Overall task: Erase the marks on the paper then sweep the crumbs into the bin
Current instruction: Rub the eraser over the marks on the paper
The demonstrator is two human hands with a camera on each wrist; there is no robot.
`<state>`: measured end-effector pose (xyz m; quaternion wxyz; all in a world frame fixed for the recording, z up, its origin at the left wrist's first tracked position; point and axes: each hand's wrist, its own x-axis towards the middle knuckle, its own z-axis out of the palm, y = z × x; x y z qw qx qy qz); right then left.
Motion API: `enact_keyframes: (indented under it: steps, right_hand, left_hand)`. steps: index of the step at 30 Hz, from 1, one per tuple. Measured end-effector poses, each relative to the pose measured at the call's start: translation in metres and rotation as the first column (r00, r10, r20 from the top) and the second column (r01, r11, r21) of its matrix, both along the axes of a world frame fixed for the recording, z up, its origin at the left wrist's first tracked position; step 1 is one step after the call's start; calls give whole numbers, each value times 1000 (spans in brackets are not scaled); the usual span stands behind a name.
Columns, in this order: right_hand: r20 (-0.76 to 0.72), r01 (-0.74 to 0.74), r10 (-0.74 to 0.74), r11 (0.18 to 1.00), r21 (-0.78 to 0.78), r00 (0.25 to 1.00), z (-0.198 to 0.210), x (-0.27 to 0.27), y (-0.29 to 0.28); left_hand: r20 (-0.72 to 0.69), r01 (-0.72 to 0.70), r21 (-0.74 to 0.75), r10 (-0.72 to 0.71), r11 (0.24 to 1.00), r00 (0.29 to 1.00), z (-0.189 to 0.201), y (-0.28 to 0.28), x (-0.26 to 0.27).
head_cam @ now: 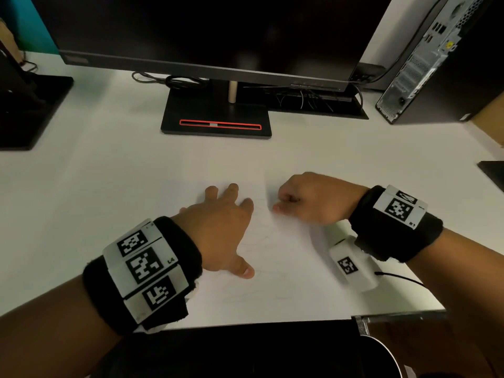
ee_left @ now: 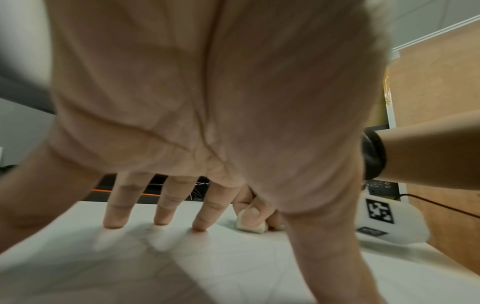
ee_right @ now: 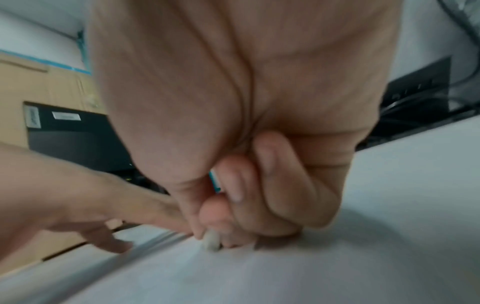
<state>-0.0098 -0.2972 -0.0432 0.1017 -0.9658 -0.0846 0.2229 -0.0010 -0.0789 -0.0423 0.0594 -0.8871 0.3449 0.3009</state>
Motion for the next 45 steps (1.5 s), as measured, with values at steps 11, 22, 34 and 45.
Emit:
enact_keyframes:
  steps: [11, 22, 34, 45]
  right_hand:
    - [-22, 8, -8, 1000, -6, 1000, 3, 7, 8]
    - [22, 106, -106, 994, -5, 994, 6, 16, 5]
    - [-6, 13, -13, 1000, -3, 1000, 2, 9, 23]
    - [-20, 52, -51, 999, 10, 998, 2, 6, 12]
  left_hand:
    - [-15, -4, 19, 5, 1000, 1000, 1, -2, 0]
    - [-21, -2, 30, 3, 1000, 1000, 2, -3, 0]
    - [-14, -1, 35, 1, 999, 1000, 0, -3, 1]
    - [-17, 1, 29, 0, 1000, 1000, 1, -2, 1]
